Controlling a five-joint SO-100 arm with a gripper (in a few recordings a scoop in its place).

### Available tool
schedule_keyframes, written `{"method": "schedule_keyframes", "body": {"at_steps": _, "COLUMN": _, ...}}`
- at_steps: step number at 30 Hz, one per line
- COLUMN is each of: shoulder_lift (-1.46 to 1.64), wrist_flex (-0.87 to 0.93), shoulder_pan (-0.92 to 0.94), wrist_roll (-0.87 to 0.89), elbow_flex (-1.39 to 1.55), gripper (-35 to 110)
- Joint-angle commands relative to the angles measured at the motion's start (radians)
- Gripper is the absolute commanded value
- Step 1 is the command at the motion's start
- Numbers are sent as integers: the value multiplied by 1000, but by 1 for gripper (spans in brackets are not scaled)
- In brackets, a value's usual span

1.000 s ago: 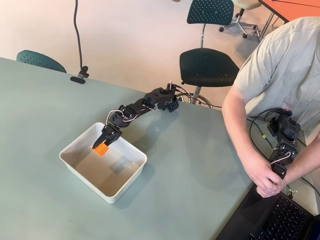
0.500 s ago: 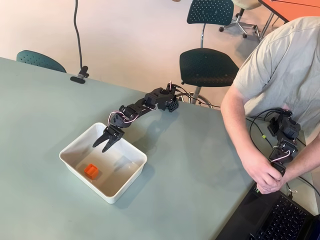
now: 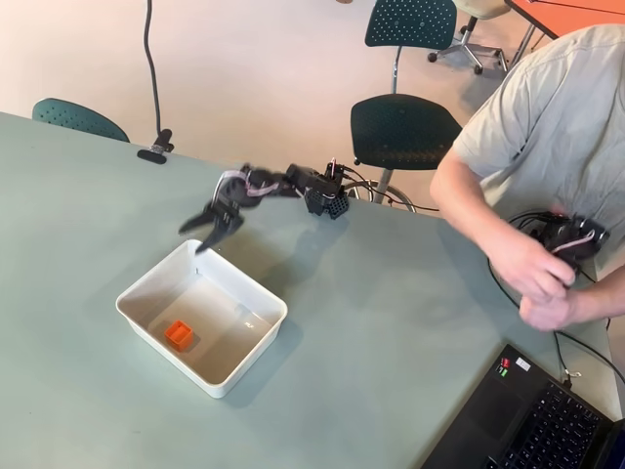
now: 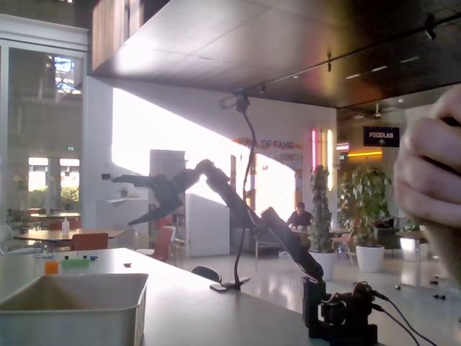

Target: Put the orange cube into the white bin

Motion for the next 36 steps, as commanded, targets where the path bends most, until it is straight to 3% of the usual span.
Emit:
{"method": "schedule_keyframes", "body": {"at_steps": 1, "shoulder_lift": 107, "wrist_flex": 207, "shoulder_pan": 17, "wrist_roll": 5, "elbow_flex": -31, "gripper": 61}}
{"method": "schedule_keyframes", "body": {"at_steps": 5, "shoulder_lift": 138, "wrist_flex": 324, "shoulder_pan": 38, "wrist_roll": 6, "elbow_flex": -31, "gripper": 61}}
{"method": "schedule_keyframes", "body": {"at_steps": 15, "shoulder_lift": 213, "wrist_flex": 325, "shoulder_pan": 81, "wrist_roll": 74, "elbow_flex": -15, "gripper": 61}}
{"method": "schedule_keyframes", "body": {"at_steps": 26, "shoulder_lift": 588, "wrist_flex": 328, "shoulder_pan": 133, "wrist_roll": 71, "elbow_flex": 20, "gripper": 61}}
{"method": "schedule_keyframes", "body": {"at_steps": 36, "shoulder_lift": 905, "wrist_flex": 321, "shoulder_pan": 118, "wrist_roll": 58, "elbow_flex": 847, "gripper": 61}}
